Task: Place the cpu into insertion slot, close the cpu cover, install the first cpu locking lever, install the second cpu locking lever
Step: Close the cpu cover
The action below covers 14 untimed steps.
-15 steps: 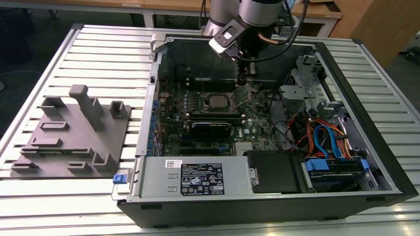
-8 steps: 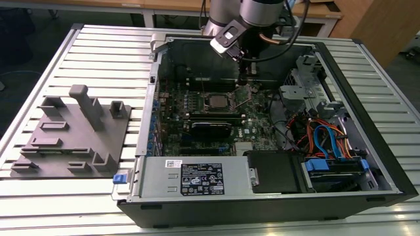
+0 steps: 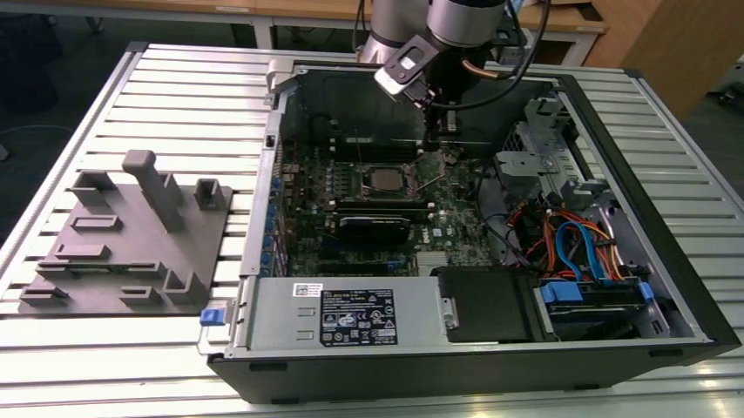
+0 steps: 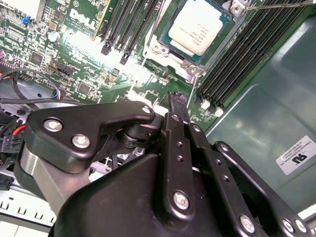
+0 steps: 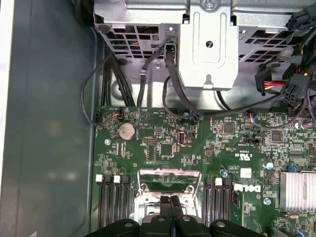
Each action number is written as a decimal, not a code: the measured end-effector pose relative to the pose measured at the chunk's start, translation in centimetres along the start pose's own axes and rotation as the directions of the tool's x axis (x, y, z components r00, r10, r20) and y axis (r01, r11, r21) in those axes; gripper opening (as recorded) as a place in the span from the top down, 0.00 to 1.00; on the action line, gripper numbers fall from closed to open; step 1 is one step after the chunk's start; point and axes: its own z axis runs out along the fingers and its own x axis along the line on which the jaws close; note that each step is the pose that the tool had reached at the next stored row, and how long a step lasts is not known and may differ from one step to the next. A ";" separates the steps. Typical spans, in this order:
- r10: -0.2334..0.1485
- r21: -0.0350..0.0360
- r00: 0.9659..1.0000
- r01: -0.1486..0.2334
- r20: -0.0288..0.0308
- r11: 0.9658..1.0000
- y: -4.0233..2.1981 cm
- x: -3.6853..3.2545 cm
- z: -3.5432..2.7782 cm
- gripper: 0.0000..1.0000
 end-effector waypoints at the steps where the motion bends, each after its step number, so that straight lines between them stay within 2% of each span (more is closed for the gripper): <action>1: 0.000 0.000 1.000 0.000 0.000 1.000 0.03 0.00 0.00 0.90; 14: 0.000 0.000 1.000 0.000 0.000 1.000 0.48 -0.01 0.01 0.90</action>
